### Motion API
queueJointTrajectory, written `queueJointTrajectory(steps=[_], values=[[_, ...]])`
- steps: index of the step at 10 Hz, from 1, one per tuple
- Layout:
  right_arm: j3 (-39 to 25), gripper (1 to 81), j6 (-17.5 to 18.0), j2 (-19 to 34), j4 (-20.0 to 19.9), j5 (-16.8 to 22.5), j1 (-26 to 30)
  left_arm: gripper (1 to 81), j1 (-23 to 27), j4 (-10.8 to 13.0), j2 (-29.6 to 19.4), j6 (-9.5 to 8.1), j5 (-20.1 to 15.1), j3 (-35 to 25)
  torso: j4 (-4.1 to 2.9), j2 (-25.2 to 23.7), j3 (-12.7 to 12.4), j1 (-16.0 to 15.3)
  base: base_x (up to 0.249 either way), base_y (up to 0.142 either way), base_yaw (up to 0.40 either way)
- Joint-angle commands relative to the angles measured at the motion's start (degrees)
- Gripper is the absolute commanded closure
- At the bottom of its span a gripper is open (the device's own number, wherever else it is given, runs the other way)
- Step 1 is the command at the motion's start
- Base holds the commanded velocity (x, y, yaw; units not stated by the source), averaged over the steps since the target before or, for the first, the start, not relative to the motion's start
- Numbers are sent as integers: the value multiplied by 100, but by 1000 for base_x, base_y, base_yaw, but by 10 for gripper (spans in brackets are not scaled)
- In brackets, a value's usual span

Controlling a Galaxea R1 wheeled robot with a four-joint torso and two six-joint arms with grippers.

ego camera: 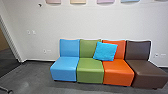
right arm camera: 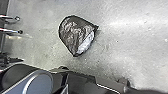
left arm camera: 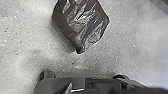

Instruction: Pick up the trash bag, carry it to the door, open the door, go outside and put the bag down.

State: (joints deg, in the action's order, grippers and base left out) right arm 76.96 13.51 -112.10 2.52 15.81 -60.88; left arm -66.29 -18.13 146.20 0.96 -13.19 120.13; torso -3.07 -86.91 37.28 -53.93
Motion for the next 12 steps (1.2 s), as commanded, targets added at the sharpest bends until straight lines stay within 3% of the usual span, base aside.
queueJointTrajectory(steps=[1,2,3,4,7,11,12], values=[[-217,10,64,441,-357,563,695,10,603,-174,-161,-26,-333,-59,0,-560,523,-363,0,0,0],[-322,10,64,519,-367,563,756,10,691,-243,-161,-26,-359,-59,0,-769,716,-496,0,0,0],[-445,10,64,607,-418,589,827,10,806,-366,-144,-26,-525,-42,0,-975,733,-628,0,0,0],[-525,10,64,677,-507,791,958,10,929,-463,-143,-26,-588,-42,0,-1172,553,-757,0,0,0],[-622,10,56,721,-806,1284,1380,10,1218,-657,-117,-26,-702,11,0,-1652,704,-1063,0,0,0],[-710,10,64,757,-876,1425,1574,10,1632,-885,-12,-26,-1028,371,0,-2507,710,-1595,0,0,0],[-736,10,64,792,-903,1425,1574,10,1746,-894,14,-26,-1115,371,0,-2722,1089,-1729,0,0,0]])
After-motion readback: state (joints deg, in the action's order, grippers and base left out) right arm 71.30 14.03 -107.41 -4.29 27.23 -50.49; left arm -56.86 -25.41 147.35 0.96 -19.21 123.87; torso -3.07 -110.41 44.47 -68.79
